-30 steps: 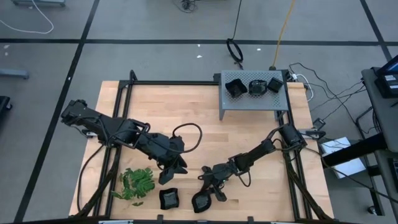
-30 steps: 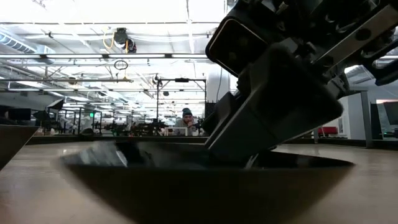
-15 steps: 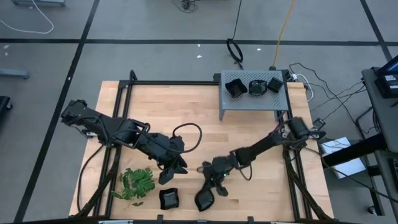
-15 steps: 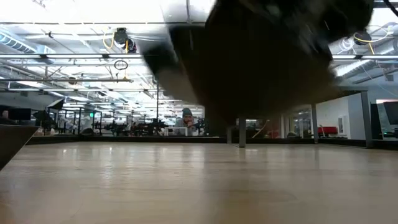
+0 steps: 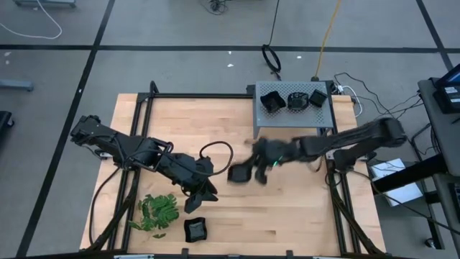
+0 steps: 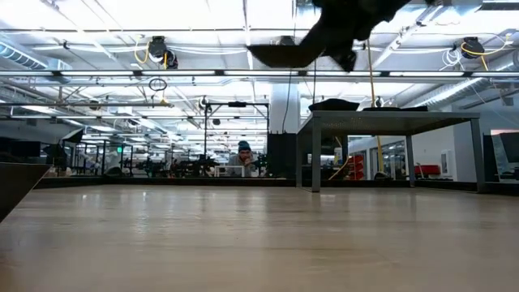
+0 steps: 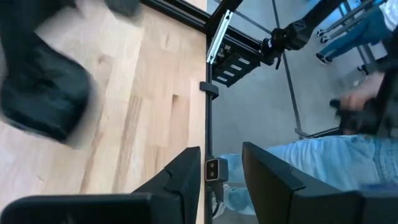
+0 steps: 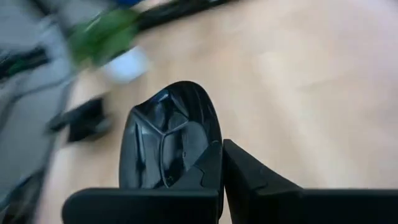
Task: Pick & Place Mini shaped plates
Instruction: Stack the black leaf-shaped plate on top of the black leaf-shaped plate on the shelf
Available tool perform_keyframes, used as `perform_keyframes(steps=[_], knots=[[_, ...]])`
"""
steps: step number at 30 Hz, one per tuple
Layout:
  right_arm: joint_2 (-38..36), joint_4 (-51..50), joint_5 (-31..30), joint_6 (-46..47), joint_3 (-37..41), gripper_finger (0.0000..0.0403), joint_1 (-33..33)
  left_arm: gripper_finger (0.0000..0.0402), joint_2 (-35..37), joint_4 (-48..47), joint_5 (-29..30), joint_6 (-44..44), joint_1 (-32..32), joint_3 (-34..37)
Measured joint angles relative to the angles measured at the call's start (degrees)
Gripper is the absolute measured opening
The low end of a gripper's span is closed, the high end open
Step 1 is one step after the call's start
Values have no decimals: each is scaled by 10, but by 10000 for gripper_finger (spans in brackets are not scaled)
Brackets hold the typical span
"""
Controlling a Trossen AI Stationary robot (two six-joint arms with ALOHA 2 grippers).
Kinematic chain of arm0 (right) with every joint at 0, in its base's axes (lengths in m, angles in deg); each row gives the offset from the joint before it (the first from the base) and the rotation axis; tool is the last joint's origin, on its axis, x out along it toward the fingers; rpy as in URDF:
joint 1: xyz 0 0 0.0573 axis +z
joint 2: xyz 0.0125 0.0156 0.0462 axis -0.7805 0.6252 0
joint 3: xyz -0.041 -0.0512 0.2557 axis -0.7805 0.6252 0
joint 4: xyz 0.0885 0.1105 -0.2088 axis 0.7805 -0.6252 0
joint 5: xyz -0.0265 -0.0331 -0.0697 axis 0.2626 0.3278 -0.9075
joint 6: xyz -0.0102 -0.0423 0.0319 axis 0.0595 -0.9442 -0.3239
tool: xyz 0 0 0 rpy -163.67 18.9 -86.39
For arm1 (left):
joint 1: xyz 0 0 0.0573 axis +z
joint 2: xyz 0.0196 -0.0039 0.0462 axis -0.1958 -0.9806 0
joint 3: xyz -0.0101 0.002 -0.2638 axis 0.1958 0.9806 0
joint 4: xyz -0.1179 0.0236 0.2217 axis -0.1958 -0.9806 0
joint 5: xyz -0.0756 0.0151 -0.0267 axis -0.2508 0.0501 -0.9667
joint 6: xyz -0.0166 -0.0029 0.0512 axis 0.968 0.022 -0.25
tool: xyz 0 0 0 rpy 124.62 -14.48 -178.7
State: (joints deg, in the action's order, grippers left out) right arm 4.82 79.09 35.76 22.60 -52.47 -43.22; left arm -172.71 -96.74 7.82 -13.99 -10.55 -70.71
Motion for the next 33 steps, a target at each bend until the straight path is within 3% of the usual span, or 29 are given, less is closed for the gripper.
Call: perform_keyframes(steps=[6,12,16,21,27,33], knots=[[-156,-148,-130,2,0,0,-76,120,0,0,27,-10,1,0],[-285,-229,-189,-18,0,0,-168,120,5,1,93,-13,25,0],[-341,-250,-220,-37,0,0,-225,120,7,31,152,-72,61,0],[-369,-299,-217,-129,0,0,-288,120,7,84,196,-161,111,0],[-361,-360,-217,-137,0,0,-353,120,7,123,236,-205,173,0],[-346,-357,-214,-301,0,0,-398,120,7,131,246,-205,230,0]])
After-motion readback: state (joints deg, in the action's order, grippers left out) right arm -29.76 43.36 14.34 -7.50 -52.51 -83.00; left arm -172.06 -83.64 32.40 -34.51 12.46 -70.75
